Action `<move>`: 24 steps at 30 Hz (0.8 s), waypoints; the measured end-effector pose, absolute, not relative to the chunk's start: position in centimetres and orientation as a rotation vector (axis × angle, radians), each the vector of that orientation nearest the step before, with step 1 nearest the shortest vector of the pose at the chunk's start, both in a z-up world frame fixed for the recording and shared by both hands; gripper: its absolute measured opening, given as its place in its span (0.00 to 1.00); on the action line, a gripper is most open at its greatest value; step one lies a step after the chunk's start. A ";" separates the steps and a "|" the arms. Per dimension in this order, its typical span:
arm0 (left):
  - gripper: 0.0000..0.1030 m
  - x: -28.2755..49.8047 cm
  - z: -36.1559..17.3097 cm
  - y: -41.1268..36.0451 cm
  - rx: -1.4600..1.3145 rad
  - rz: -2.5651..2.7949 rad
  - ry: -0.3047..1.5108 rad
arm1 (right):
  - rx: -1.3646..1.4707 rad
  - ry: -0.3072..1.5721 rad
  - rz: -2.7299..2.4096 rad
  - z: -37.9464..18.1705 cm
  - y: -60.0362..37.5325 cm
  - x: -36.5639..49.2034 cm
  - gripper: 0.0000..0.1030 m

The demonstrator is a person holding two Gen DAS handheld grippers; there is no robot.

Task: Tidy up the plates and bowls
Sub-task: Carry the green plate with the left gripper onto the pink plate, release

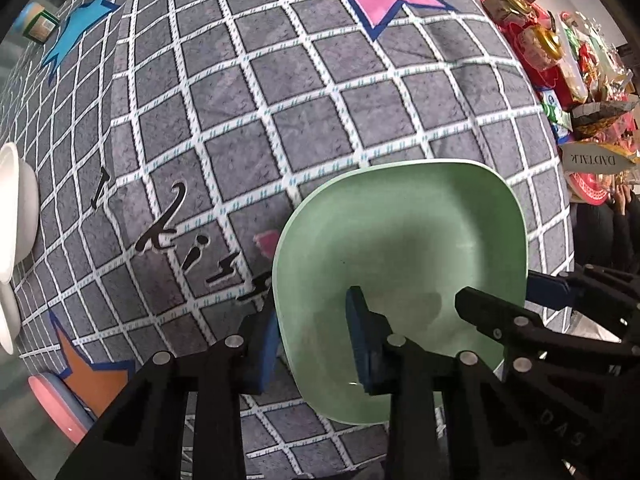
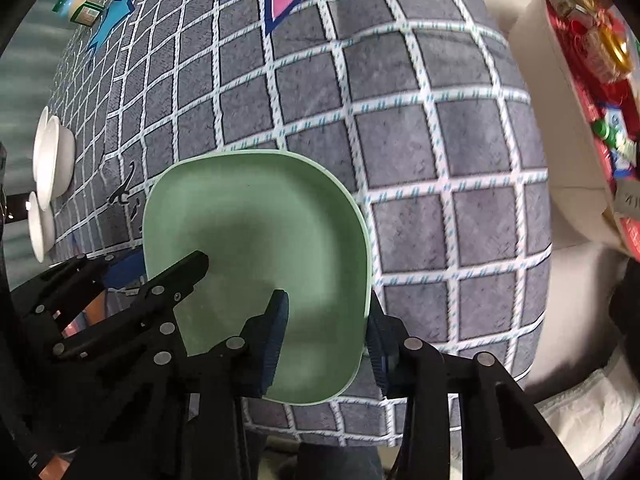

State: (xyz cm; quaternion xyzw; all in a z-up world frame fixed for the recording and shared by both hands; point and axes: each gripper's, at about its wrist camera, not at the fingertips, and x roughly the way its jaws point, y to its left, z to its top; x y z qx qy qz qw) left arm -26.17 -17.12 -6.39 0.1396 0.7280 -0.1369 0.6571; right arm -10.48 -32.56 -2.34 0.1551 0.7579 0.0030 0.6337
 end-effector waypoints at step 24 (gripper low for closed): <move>0.34 -29.3 -4.3 -5.4 0.304 -0.294 1.655 | 0.265 1.774 0.046 -3.0 -11.8 -16.7 0.40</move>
